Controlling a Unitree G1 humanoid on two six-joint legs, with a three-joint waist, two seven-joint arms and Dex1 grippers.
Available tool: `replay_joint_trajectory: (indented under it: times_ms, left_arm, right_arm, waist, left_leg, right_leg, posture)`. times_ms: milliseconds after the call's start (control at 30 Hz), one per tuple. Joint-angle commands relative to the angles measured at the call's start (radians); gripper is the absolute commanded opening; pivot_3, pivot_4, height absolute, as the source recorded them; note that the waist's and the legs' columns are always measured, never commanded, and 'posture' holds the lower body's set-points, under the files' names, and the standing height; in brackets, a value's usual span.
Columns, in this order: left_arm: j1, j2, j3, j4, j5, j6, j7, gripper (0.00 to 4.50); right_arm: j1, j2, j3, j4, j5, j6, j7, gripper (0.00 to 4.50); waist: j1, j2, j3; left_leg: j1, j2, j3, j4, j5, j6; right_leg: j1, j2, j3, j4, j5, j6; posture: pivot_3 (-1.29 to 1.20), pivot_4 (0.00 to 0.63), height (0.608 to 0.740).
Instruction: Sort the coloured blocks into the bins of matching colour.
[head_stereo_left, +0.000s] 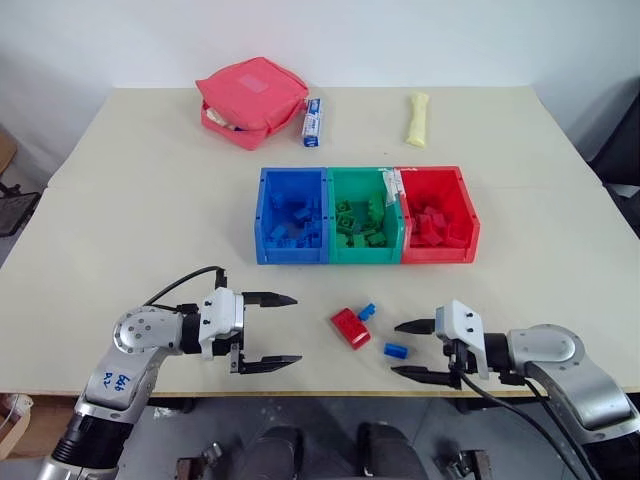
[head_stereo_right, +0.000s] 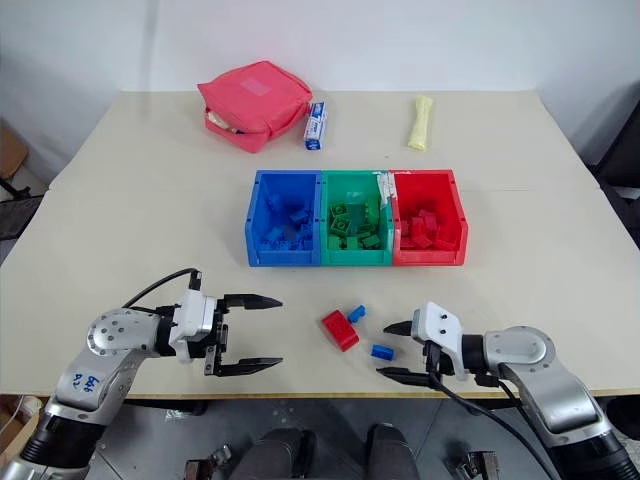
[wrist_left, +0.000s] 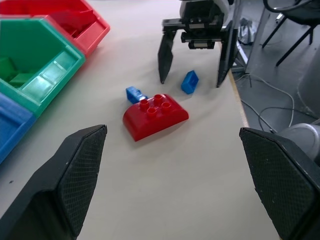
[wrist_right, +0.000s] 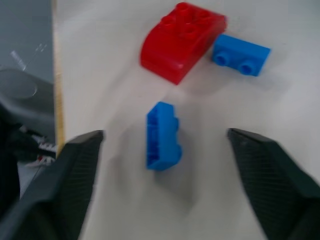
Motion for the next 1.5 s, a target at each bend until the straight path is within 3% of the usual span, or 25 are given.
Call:
replay_joint_trajectory:
  times_ms: [33,233,267,433,500,600,733,900,1100,1200,1300,1500]
  left_arm:
    - [0.006,-0.004,0.028,-0.052,-0.027,0.014,0.027,4.50]
    - [0.021,-0.009,0.041,-0.058,-0.025,0.013,0.052,4.50]
    - [0.028,-0.015,0.052,-0.058,-0.024,0.009,0.069,4.50]
    - [0.075,-0.062,0.145,-0.082,-0.048,0.035,0.194,4.50]
    - [0.098,-0.078,0.172,-0.086,-0.047,0.034,0.233,4.50]
    - [0.150,-0.101,0.224,-0.095,-0.047,0.021,0.285,4.50]
    - [0.226,-0.110,0.268,-0.093,-0.021,-0.020,0.313,4.50]
    - [0.242,-0.125,0.278,-0.079,-0.006,-0.046,0.341,4.50]
    - [0.263,-0.131,0.272,-0.097,-0.006,-0.053,0.354,4.50]
    - [0.254,-0.132,0.265,-0.106,-0.012,-0.045,0.358,4.50]
    - [0.213,-0.121,0.253,-0.099,-0.035,-0.026,0.336,4.50]
    - [0.113,-0.064,0.183,-0.065,-0.027,0.009,0.238,4.50]
  right_arm:
    - [0.000,0.006,0.028,0.036,-0.028,-0.050,0.013,2.55]
    - [-0.049,0.038,0.013,0.101,-0.029,-0.113,0.002,0.53]
    - [-0.066,0.038,0.005,0.097,-0.013,-0.108,0.013,0.45]
    - [-0.296,0.110,-0.051,-0.002,0.184,0.160,-0.069,0.45]
    - [-0.408,0.158,-0.041,0.014,0.196,0.232,-0.124,0.45]
    - [-0.592,0.243,0.021,0.097,0.129,0.269,-0.202,0.45]
    - [-0.868,0.422,0.056,0.370,0.044,0.276,-0.331,0.45]
    - [-1.003,0.511,0.117,0.636,-0.077,0.155,-0.348,0.45]
    - [-1.029,0.535,0.118,0.719,-0.117,0.102,-0.314,2.50]
    - [-0.974,0.484,0.092,0.626,-0.099,0.083,-0.263,3.52]
    - [-0.823,0.384,0.043,0.416,0.003,0.043,-0.101,4.48]
    - [-0.501,0.178,-0.049,0.156,0.094,0.007,0.060,4.48]
  waist:
    - [0.002,0.000,0.000]
    - [0.001,0.000,0.000]
    - [0.000,0.000,0.000]
    - [-0.017,0.000,0.000]
    - [-0.021,0.000,0.000]
    - [-0.023,0.000,0.000]
    - [-0.032,0.000,0.000]
    - [-0.023,0.000,0.000]
    - [-0.028,0.000,0.000]
    - [-0.030,0.000,0.000]
    - [-0.020,0.000,0.000]
    - [-0.022,0.000,0.000]
  left_leg:
    - [0.000,0.000,0.000,0.000,0.000,0.000]
    - [0.000,0.000,0.000,0.000,0.000,0.000]
    - [0.000,0.000,0.000,0.000,0.000,0.000]
    - [0.000,0.000,0.000,0.001,0.000,-0.001]
    - [0.000,0.001,0.000,0.001,0.000,-0.001]
    - [-0.001,0.000,-0.001,0.000,0.000,-0.001]
    - [-0.002,0.000,0.001,0.000,0.000,-0.001]
    - [-0.003,-0.001,-0.002,0.000,0.000,-0.001]
    - [-0.004,-0.003,-0.001,0.000,-0.001,0.001]
    - [-0.006,-0.002,0.000,0.000,-0.001,0.000]
    - [-0.007,-0.002,0.000,0.001,-0.001,0.000]
    - [-0.007,-0.002,0.002,0.003,-0.001,0.001]
  right_leg:
    - [0.000,0.000,0.000,0.000,0.000,0.000]
    - [0.000,0.000,0.000,0.000,0.000,0.000]
    - [0.000,0.000,0.000,0.000,0.000,0.000]
    - [-0.001,0.000,0.000,0.002,0.000,0.000]
    - [-0.001,0.001,0.000,0.002,0.000,0.000]
    - [-0.002,0.000,0.000,0.002,0.000,0.000]
    - [-0.006,0.000,0.001,0.003,0.000,0.000]
    - [-0.006,0.000,-0.002,0.005,0.000,-0.002]
    - [-0.010,0.000,-0.002,0.012,0.001,-0.003]
    - [-0.015,0.000,-0.003,0.016,0.001,-0.003]
    - [-0.015,0.000,-0.003,0.017,0.001,-0.003]
    - [-0.013,-0.001,-0.002,0.011,0.001,-0.002]
  posture:
    - [0.00,0.150,0.740]
    - [0.00,0.150,0.740]
    - [0.00,0.150,0.740]
    - [0.00,0.150,0.740]
    - [0.00,0.150,0.740]
    - [0.00,0.150,0.740]
    - [0.00,0.150,0.740]
    - [0.00,0.150,0.740]
    - [0.00,0.150,0.740]
    - [0.00,0.150,0.740]
    - [0.00,0.150,0.740]
    - [0.00,0.150,0.740]
